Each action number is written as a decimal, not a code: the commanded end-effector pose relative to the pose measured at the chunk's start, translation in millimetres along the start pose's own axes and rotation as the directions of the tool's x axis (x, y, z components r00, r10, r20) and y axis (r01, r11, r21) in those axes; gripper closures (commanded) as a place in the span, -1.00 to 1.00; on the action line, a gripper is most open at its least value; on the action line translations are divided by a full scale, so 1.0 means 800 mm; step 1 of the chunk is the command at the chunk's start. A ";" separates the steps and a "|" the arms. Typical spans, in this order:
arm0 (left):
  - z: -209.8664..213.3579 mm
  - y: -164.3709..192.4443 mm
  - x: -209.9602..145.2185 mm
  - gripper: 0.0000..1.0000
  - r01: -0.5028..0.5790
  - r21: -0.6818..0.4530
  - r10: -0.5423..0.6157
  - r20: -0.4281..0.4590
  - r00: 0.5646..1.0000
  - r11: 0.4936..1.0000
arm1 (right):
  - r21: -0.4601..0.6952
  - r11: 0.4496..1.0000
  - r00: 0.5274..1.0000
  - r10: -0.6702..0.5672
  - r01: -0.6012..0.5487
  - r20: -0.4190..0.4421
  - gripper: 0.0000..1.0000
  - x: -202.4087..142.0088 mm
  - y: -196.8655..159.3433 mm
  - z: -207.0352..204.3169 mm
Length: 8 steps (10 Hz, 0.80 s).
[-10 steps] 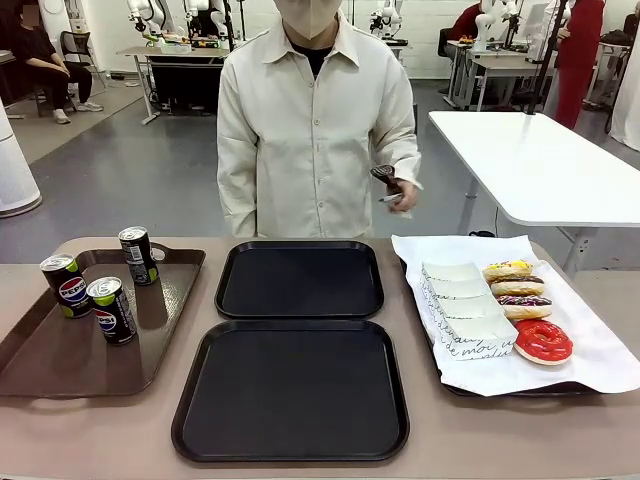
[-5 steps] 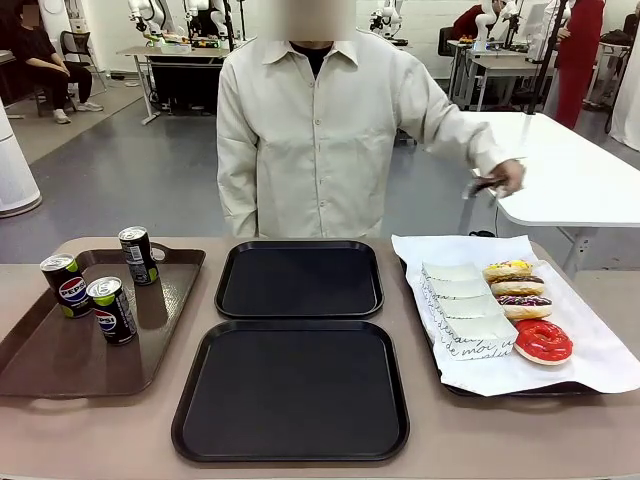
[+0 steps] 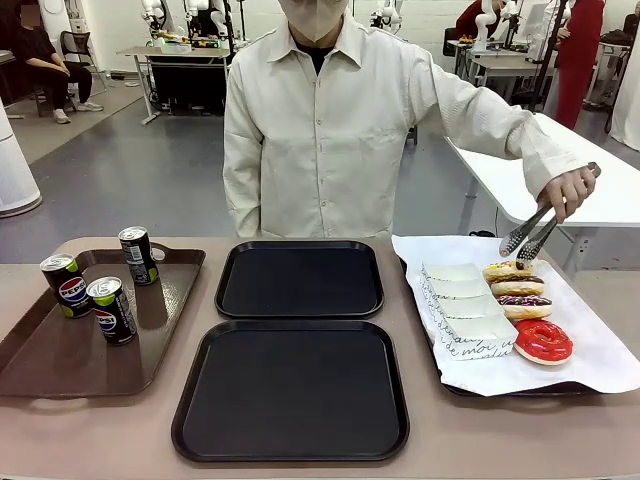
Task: Set up donuts and drinks on trays.
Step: Pick up one Pepsi coke and place it on the Flat Tray.
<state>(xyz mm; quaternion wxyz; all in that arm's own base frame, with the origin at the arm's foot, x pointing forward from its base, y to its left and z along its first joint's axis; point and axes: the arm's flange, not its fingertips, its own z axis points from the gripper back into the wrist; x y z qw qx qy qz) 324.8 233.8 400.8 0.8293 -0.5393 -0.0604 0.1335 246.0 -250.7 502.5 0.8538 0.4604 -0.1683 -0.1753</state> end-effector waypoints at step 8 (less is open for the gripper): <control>0.002 0.000 -0.002 -1.00 0.006 -0.016 -0.006 0.002 1.000 1.000 | 0.021 1.000 1.000 0.018 -0.018 0.006 -1.00 -0.001 0.001 0.001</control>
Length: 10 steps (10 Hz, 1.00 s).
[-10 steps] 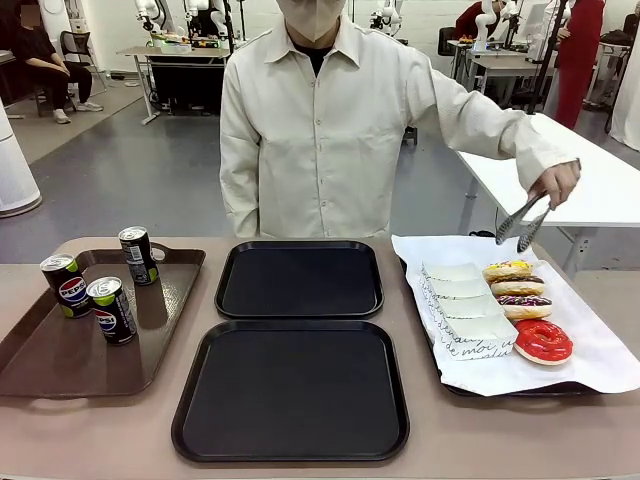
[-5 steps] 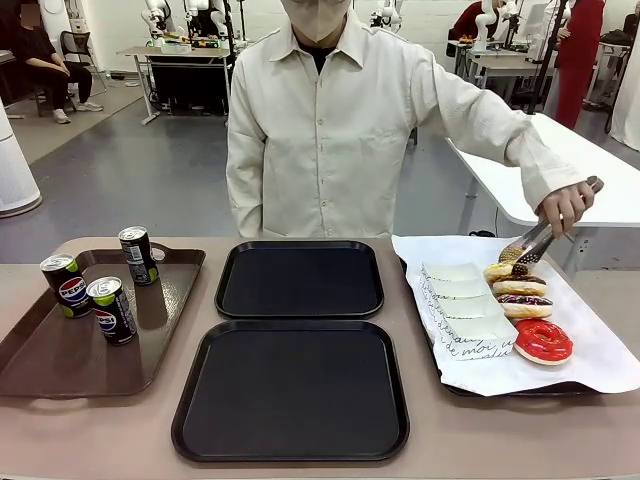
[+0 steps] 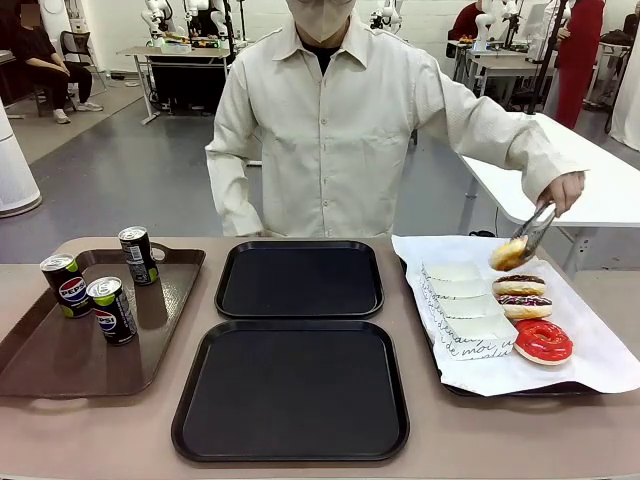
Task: Set up donuts and drinks on trays.
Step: Pick up one Pepsi coke and place it on the Flat Tray.
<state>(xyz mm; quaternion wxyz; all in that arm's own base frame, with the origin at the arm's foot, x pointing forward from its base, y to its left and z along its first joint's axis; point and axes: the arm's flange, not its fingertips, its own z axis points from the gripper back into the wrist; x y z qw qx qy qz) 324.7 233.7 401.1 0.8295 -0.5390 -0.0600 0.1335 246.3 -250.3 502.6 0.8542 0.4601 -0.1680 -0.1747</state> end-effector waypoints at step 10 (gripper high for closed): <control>-0.163 -0.292 -0.057 -1.00 0.027 0.823 -0.092 0.030 0.995 0.567 | 0.022 1.000 1.000 0.017 -0.017 0.007 -1.00 -0.001 0.001 0.001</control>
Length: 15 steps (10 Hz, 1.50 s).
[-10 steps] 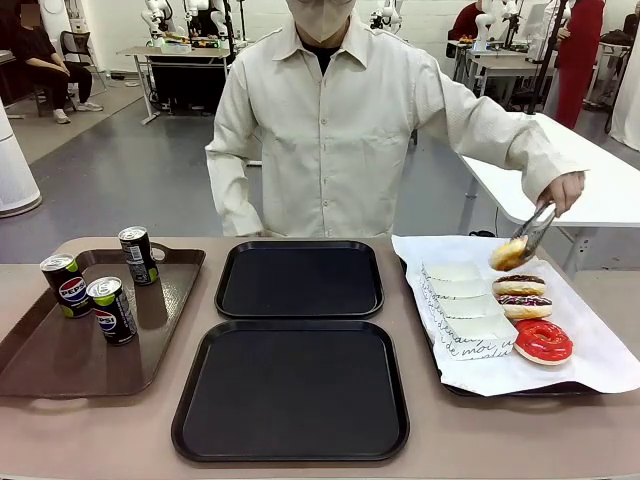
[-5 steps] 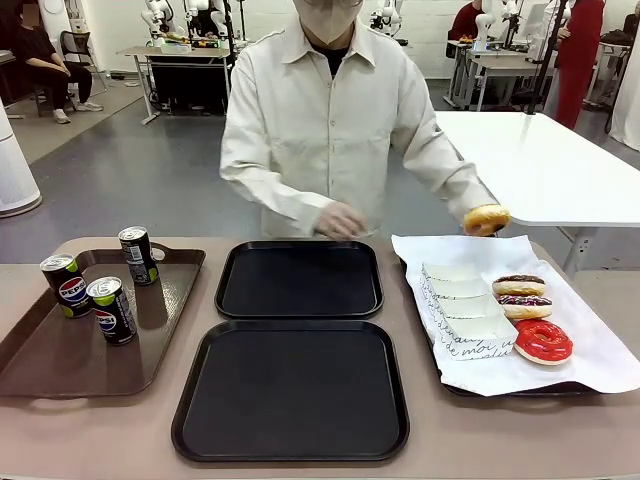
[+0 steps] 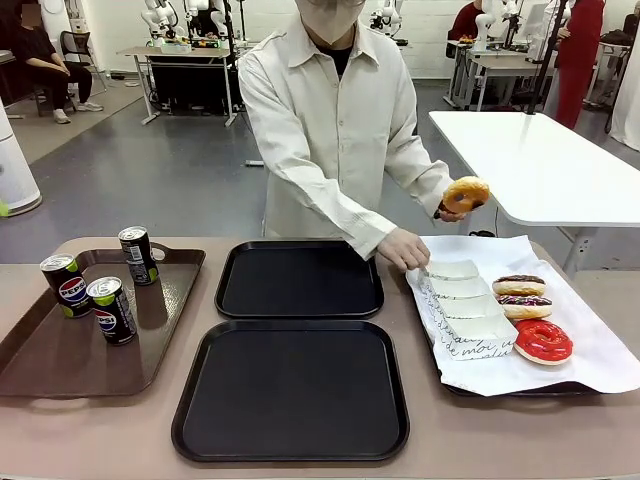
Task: Set up donuts and drinks on trays.
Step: Pick up one Pepsi coke and place it on the Flat Tray.
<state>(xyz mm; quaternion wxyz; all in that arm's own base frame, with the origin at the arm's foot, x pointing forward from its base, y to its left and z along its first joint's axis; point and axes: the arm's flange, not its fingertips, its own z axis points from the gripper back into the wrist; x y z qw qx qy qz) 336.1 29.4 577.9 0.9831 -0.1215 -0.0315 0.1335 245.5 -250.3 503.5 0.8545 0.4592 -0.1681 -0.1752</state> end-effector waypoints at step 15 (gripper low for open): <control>-0.146 -0.104 0.029 -1.00 0.243 0.259 -0.271 0.079 0.959 0.935 | 0.024 1.000 1.000 0.017 -0.018 0.007 -1.00 0.000 0.000 0.000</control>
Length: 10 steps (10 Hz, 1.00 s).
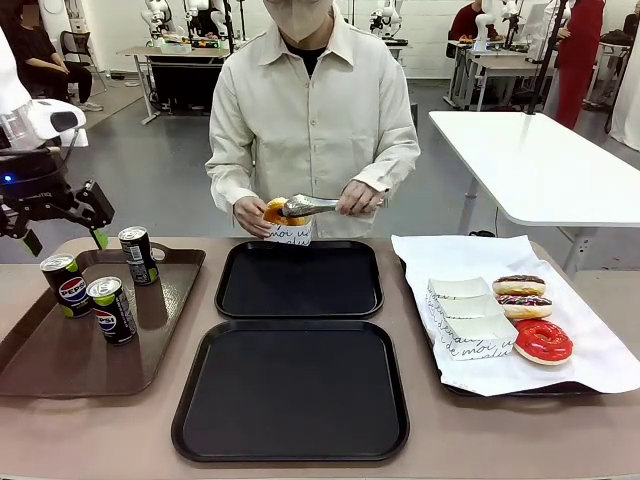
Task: Set up donuts and drinks on trays.
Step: Pick up one Pepsi coke and place it on the Flat Tray.
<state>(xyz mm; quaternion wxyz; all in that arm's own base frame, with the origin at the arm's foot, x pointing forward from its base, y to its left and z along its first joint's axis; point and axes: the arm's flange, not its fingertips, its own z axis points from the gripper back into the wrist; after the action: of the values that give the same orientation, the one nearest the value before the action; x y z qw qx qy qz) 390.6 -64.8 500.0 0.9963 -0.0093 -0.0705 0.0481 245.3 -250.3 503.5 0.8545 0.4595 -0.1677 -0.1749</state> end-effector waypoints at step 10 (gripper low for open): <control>-0.113 -0.024 0.045 -1.00 0.073 0.054 -0.071 -0.036 0.997 0.996 | 0.023 1.000 1.000 0.017 -0.018 0.008 -1.00 0.000 0.000 0.000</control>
<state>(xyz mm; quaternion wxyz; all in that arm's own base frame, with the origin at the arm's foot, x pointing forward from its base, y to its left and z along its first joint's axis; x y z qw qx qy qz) 435.2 -80.5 418.1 0.9984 0.0034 -0.0558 0.0045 245.1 -250.4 503.5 0.8544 0.4595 -0.1679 -0.1750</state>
